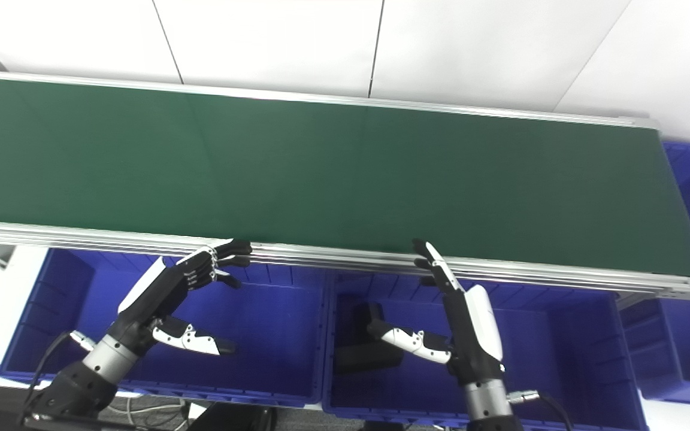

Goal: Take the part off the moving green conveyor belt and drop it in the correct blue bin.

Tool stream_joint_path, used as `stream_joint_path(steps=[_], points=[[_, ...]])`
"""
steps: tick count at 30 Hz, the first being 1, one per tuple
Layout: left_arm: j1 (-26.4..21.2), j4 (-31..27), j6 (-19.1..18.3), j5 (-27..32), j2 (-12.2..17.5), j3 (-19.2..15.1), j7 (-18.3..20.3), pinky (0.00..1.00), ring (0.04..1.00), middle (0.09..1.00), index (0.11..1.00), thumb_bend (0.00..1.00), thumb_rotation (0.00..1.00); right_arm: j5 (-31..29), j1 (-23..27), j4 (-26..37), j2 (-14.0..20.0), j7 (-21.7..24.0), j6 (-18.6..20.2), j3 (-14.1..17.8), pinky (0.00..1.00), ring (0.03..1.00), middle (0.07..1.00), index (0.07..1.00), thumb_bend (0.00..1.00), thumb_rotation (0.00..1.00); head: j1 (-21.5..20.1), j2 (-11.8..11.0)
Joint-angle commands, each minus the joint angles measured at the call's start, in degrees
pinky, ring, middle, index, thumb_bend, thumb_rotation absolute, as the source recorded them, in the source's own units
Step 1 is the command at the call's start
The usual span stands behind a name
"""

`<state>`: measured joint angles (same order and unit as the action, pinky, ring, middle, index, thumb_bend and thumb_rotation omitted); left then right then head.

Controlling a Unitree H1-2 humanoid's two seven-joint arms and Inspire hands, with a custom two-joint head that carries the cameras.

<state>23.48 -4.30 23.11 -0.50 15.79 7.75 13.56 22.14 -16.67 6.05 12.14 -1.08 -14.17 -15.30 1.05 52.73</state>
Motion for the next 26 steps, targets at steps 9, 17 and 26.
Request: stream_joint_path(steps=[9,17,26], points=[[0.0,0.1,2.1,-0.9,0.2,-0.6,-0.4,0.66,0.826,0.875,0.891,0.90,0.18,-3.8,-0.7,2.6,0.6,2.0,-4.8,-0.1,0.67,0.776,0.825,0.899,0.90,0.53,-0.3,-2.2],[0.1,0.8,2.5,-2.2,-0.3,-0.7,-0.8,0.68,0.838,0.896,0.912,0.88,0.19,-4.7,-1.9,2.2,0.1,2.1,-5.7,0.5,0.68,0.760,0.807,0.886,0.90,0.49,-0.3,-4.4],[-0.4,1.8,3.4,-2.1,-0.4,-0.9,-1.0,0.69,0.846,0.909,0.911,0.87,0.14,-4.3,-2.2,1.0,-0.5,2.0,-5.3,0.7,0.69,0.766,0.813,0.892,0.89,0.49,-7.0,-5.6]])
